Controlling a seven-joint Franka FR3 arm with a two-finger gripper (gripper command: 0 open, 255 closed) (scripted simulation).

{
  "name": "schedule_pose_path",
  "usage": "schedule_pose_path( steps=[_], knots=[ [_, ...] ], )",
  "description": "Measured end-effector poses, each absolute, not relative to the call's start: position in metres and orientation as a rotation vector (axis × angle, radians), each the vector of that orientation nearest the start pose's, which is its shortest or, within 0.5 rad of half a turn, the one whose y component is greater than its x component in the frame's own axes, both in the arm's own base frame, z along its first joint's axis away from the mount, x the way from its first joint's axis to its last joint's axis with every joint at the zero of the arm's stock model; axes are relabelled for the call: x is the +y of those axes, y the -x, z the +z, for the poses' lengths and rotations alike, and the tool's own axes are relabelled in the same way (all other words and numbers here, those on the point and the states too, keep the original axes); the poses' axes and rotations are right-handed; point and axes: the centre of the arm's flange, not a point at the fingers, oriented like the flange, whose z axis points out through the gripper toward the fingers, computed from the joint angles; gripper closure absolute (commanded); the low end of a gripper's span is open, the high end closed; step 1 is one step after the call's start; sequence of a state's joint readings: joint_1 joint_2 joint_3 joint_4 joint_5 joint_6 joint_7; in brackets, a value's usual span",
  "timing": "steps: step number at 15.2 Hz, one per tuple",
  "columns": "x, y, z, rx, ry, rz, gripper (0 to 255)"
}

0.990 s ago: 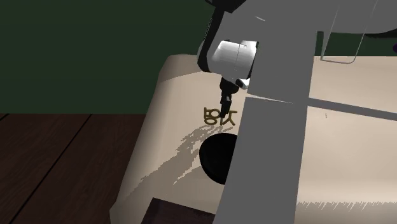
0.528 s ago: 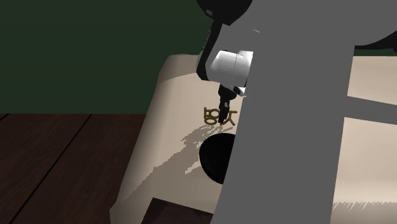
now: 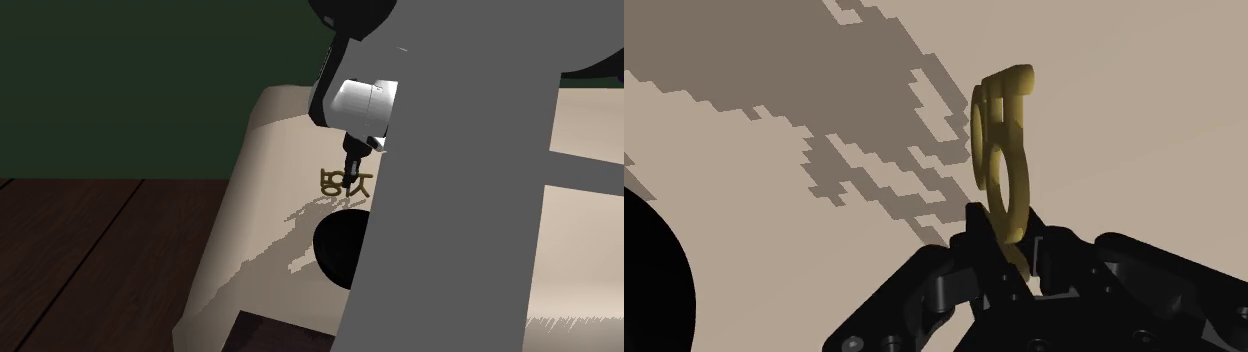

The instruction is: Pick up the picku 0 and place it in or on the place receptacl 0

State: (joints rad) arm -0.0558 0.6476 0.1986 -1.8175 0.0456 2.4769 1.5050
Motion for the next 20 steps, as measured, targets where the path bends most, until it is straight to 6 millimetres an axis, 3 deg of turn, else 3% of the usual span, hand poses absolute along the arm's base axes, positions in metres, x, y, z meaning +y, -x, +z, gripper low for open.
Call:
schedule_pose_path(
  steps=[8, 20],
  knots=[
    [0.084, -0.647, 0.191, 1.991, 2.273, 0.141, 255],
    [0.084, -0.647, 0.252, 1.991, 2.273, 0.140, 255]
  ],
)
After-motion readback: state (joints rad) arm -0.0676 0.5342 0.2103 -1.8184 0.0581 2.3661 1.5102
